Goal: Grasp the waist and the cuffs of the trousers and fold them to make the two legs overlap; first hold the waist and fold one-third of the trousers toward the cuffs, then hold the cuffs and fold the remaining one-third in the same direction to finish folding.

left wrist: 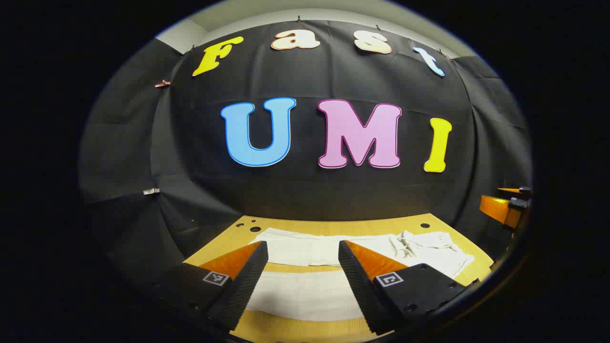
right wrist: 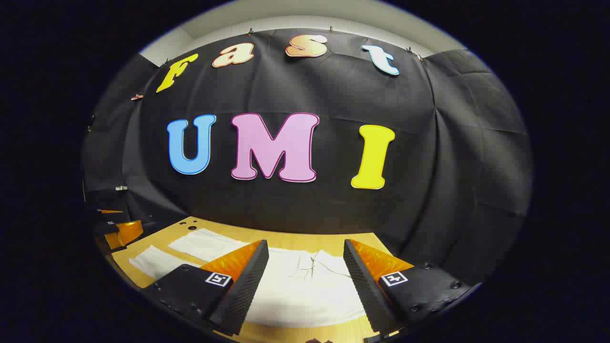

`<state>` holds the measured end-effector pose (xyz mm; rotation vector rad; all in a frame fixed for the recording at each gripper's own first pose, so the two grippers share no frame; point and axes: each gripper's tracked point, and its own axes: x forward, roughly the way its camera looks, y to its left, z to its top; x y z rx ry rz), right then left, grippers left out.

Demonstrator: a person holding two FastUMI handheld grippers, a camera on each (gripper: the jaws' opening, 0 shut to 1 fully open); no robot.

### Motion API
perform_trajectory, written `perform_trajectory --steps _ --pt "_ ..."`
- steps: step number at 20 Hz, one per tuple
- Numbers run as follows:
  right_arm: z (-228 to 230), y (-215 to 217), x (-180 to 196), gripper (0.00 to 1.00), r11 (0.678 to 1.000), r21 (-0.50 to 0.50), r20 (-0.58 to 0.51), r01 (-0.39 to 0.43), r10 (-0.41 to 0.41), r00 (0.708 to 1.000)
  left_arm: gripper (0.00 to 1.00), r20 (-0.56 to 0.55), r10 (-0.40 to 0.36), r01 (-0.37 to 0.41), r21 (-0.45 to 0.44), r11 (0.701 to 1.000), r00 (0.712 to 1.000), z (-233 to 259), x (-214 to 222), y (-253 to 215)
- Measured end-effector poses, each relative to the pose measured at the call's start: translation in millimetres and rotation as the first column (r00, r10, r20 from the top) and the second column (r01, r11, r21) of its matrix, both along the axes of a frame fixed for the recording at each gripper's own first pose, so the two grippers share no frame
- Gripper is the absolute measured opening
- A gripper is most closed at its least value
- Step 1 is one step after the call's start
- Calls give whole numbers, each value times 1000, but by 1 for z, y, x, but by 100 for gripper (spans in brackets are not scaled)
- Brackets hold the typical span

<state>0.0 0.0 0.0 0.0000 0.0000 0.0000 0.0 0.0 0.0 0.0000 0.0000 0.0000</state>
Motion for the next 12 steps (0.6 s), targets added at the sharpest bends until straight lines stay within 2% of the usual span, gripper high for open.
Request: perform_trajectory --steps 4,12 --pt "5 -1 5 97 1000 10 14 20 -20 1000 95 -17 -32 32 41 999 999 -6 8 -10" --pt "5 -12 2 97 999 -5 37 51 -50 998 95 -24 -69 70 22 997 997 -14 20 -33"
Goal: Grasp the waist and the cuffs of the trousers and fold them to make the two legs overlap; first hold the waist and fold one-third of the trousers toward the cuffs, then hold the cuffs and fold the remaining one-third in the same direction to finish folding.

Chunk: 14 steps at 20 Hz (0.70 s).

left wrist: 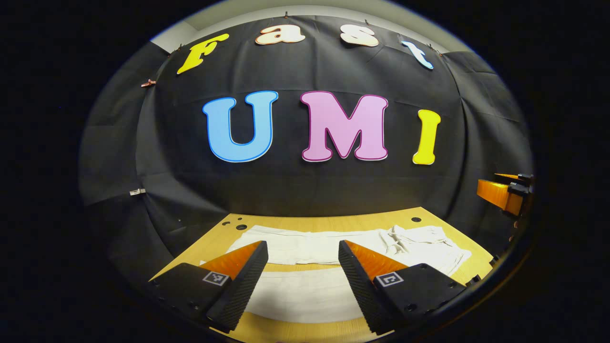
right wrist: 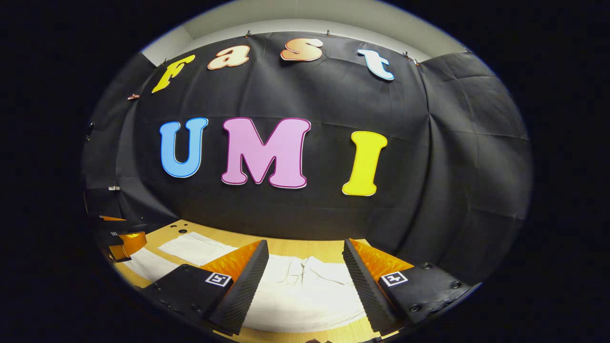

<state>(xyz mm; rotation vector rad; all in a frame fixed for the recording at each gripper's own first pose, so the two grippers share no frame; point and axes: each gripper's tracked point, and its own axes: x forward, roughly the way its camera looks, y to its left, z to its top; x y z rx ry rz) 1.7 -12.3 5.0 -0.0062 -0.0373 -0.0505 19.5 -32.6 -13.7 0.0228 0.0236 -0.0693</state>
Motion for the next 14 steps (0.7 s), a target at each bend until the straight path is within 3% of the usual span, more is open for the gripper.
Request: perform_trajectory --steps 14 --pt "-16 -23 2 97 996 -29 -18 79 -80 997 95 -5 -13 13 34 999 1000 -4 5 -1"
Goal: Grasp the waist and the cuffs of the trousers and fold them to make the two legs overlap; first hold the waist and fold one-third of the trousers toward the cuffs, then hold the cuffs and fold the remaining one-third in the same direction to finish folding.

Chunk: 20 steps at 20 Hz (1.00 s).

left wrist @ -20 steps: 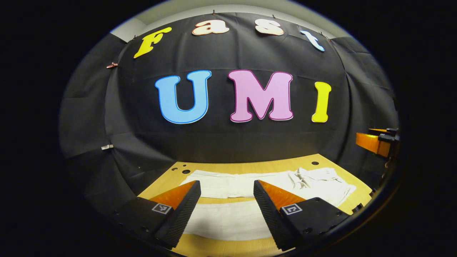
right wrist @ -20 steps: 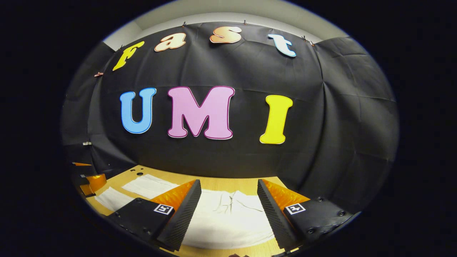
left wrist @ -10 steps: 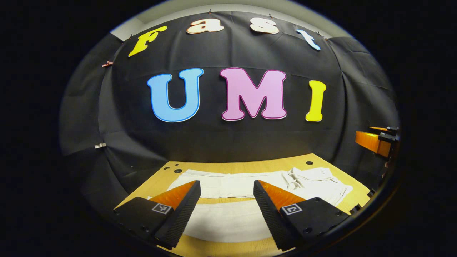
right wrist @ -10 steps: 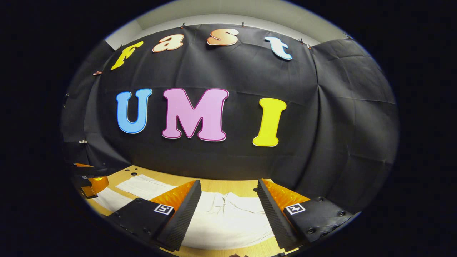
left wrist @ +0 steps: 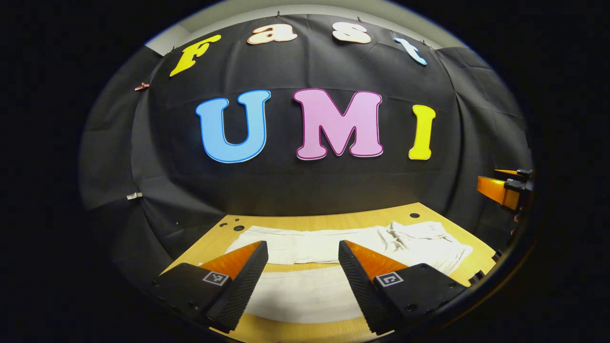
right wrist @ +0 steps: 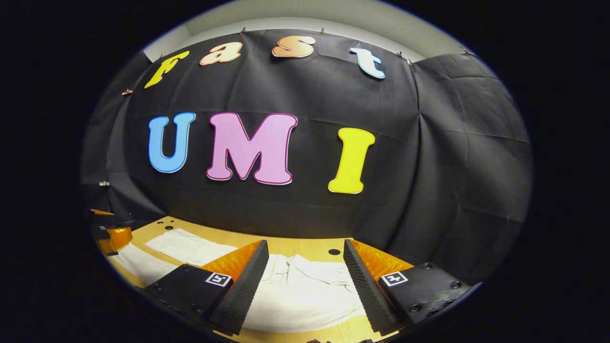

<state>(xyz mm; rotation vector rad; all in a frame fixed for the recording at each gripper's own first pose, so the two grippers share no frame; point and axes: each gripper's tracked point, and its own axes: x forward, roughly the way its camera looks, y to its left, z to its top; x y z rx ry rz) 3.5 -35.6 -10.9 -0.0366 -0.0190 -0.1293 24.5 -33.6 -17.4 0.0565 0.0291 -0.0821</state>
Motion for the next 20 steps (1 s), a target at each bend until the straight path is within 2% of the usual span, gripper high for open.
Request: perform_trajectory --steps 4,7,10,12,15,17,20 --pt "-19 -25 16 97 999 -35 -36 31 -32 999 95 -4 13 -13 30 999 1000 -4 0 7" --pt "-41 -64 25 97 991 -116 -98 68 -80 992 96 -24 45 -43 42 998 999 -16 3 19" --pt "-61 -92 35 98 971 -235 -158 48 -87 984 94 -68 75 -73 32 997 995 -31 5 29" --pt "-87 -106 43 97 949 -314 -239 -7 -72 968 94 -95 95 -92 30 995 991 -42 4 36" --pt "-128 -115 48 97 916 -379 -347 -131 -9 938 94 -125 124 -120 46 992 984 -57 1 48" --pt "-151 -124 45 97 871 -440 -411 -218 21 912 94 -135 149 -142 64 988 979 -63 0 56" --pt "-188 -129 35 97 781 -508 -515 -363 63 855 94 -158 181 -172 70 983 971 -73 -2 68"
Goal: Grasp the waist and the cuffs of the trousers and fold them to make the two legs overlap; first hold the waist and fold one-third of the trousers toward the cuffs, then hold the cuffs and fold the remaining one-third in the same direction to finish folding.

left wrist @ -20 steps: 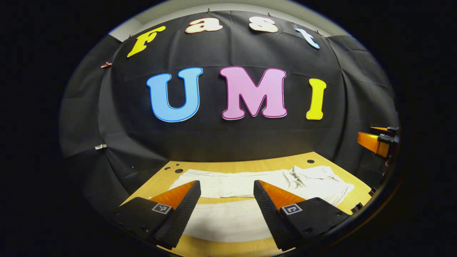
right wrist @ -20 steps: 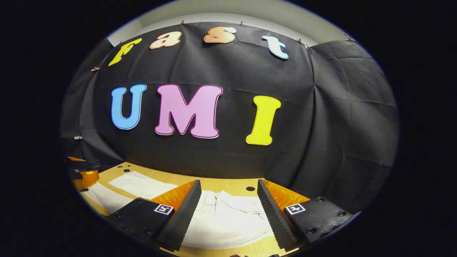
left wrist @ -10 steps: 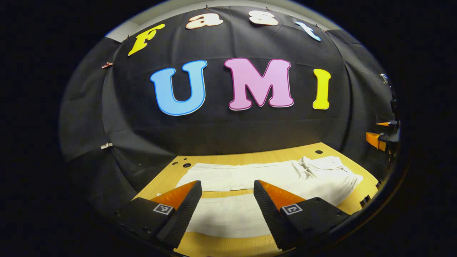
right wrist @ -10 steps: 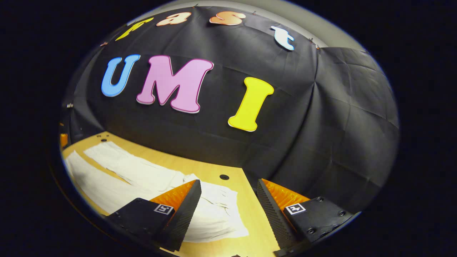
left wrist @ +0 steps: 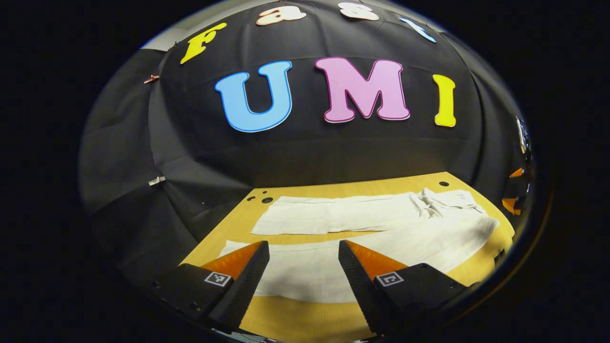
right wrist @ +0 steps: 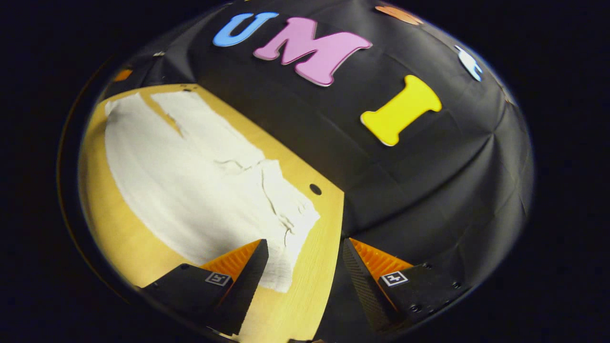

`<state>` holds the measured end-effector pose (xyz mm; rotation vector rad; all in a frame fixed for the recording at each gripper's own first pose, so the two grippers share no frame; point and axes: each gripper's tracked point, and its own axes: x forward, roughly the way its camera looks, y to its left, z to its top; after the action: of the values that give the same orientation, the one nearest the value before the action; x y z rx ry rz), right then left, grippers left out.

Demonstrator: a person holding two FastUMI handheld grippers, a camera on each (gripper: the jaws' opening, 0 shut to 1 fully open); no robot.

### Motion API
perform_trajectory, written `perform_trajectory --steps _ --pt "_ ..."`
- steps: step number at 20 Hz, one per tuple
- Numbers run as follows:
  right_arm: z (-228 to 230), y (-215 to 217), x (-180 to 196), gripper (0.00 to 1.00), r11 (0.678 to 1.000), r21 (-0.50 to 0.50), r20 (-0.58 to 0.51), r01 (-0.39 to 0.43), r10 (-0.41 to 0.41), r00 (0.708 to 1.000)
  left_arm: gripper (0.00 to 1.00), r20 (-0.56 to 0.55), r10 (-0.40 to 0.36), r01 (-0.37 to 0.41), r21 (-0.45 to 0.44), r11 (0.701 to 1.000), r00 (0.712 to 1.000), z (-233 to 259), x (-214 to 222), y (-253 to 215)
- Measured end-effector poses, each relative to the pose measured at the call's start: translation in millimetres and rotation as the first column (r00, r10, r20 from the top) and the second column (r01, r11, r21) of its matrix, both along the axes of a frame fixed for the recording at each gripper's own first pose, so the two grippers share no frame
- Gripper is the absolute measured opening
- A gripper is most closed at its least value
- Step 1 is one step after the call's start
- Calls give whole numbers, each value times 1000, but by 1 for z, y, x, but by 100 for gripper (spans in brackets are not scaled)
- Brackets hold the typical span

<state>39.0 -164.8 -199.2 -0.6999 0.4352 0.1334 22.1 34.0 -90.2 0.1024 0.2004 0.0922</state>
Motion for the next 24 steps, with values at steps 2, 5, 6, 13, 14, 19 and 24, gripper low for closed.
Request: perform_trajectory --steps 2,5,6,13,14,19,24 --pt "-25 -1 -9 97 995 -56 -91 -86 81 993 94 -23 23 -23 1 1000 999 -8 -1 7" --pt "-62 2 -23 97 962 -142 -219 -232 198 955 95 -59 68 -68 6 998 996 -23 -10 21" --pt "-75 0 -29 98 950 -165 -260 -265 217 941 94 -72 89 -89 9 996 993 -27 -12 27" --pt "-116 -11 -4 97 900 -271 -290 -342 262 920 96 -129 183 -177 52 983 975 -38 -21 46" --pt "-116 -8 1 94 899 -274 -281 -343 266 922 98 -133 193 -187 55 981 972 -38 -21 48" --pt "-120 1 23 92 868 -341 -255 -361 284 924 98 -162 243 -234 71 970 956 -52 -28 67" --pt "-140 9 20 46 843 -347 -353 -412 289 890 98 -211 313 -302 84 950 926 -75 -35 116"
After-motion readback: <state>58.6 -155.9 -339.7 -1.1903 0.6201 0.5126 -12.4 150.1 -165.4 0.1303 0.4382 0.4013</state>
